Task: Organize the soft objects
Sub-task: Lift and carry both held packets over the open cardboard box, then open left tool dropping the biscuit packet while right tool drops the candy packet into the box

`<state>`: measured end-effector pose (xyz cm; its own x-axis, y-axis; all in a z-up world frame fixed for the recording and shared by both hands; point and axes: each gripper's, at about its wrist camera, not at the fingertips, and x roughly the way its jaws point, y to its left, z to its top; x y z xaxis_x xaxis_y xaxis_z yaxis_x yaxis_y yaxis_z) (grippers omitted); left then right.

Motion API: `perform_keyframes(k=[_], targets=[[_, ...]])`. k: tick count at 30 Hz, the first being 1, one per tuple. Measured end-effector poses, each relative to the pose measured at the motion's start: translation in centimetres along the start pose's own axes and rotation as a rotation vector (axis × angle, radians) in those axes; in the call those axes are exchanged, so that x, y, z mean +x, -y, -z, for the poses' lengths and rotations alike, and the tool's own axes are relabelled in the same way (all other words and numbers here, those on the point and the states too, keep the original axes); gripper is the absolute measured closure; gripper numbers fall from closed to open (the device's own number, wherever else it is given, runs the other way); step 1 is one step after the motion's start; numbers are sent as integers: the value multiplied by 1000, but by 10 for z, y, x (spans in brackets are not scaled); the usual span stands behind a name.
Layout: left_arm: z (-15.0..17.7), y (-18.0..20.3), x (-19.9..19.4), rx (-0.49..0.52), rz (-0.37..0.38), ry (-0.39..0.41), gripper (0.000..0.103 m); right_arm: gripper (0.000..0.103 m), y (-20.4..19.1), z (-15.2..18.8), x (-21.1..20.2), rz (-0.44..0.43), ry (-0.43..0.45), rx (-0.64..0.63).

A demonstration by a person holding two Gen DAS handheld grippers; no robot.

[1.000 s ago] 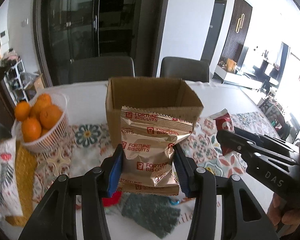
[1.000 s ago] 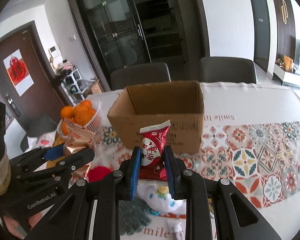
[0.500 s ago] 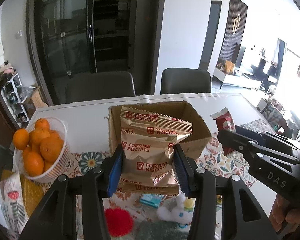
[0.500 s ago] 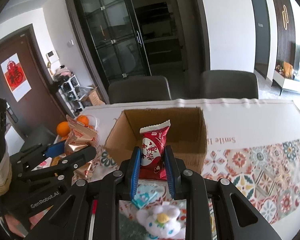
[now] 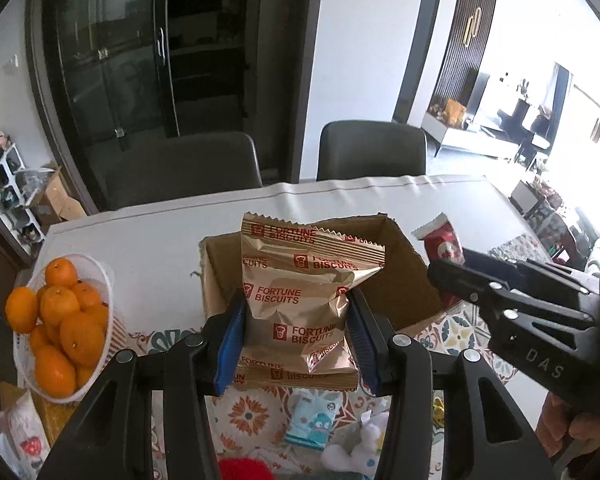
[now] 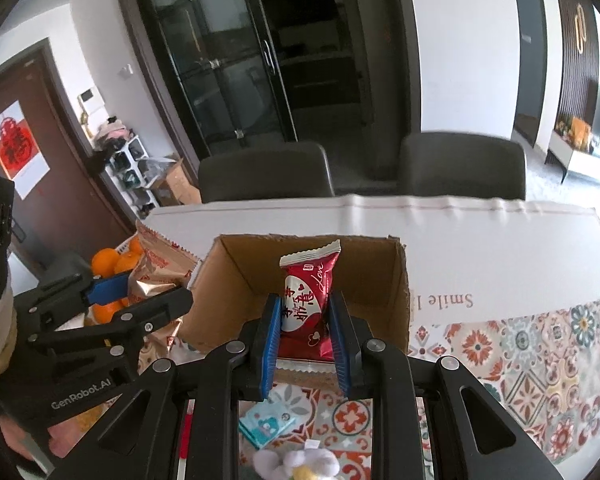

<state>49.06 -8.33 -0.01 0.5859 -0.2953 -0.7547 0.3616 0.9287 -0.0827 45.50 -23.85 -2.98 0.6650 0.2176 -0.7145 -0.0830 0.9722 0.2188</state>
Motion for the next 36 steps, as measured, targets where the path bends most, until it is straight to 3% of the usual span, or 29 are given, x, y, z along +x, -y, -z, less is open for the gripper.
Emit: perform_keyframes(k=[11,12,15,18,19,23,28,36], targets=[[-17,-9,60,-23,5,-130,55,78,23,-7,59,-6,-144,73],[-18,-10,64,-20,4,-140,53,78,24,-7,63,-2,-153,70],[-16,-11,78,-13,-15,-170,31,76,25,-5,71,11,-173,61],[-13,-14,85,-13,-50,-188,29,58,29,-4,73,38,-184,74],[-10,-15,85,-12,-52,-189,29,52,30,-4,72,63,-178,73],[-4,-21,80,-21,-78,-188,29,50,25,-2,60,145,-149,54],[7,-25,60,-33,-71,-170,23,44,17,3,41,161,-128,62],[20,-29,11,-77,-151,-99,15,36,4,17,10,191,-99,78]])
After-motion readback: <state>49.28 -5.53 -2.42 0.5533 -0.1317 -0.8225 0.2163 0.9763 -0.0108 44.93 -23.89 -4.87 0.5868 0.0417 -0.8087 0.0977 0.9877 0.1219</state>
